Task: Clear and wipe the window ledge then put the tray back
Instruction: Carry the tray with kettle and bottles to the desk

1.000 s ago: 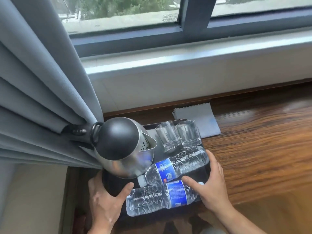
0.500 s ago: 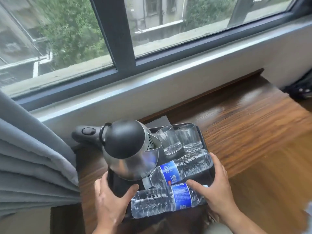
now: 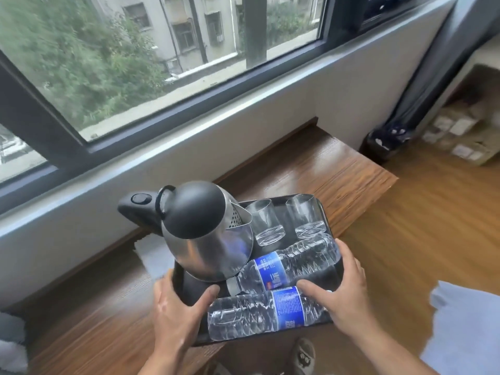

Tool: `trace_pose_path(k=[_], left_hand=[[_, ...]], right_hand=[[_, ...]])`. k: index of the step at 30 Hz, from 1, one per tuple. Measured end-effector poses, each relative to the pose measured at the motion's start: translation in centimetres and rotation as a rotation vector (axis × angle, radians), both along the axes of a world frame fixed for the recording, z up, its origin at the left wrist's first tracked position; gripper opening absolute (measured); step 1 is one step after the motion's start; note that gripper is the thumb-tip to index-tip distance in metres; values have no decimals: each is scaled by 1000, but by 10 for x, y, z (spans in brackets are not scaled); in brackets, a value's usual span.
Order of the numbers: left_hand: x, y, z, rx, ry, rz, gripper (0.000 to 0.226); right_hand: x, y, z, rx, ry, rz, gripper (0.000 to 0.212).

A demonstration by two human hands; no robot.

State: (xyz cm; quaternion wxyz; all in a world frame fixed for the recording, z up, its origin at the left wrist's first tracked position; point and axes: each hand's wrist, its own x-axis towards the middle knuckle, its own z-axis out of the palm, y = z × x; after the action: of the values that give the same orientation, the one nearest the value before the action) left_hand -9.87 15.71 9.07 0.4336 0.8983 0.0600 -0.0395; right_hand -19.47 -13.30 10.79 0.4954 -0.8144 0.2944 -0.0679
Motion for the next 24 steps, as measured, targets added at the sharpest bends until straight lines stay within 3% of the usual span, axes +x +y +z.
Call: trace_pose_path(k=[12,24], left_hand=[[16,-183,4,31,9,-239,113],[98,-358,2,35,-51,-550,115]], right_hand=[[-56,-149,9,11,1,-242,142],[-54,-260,5,57,-50,-530,131]])
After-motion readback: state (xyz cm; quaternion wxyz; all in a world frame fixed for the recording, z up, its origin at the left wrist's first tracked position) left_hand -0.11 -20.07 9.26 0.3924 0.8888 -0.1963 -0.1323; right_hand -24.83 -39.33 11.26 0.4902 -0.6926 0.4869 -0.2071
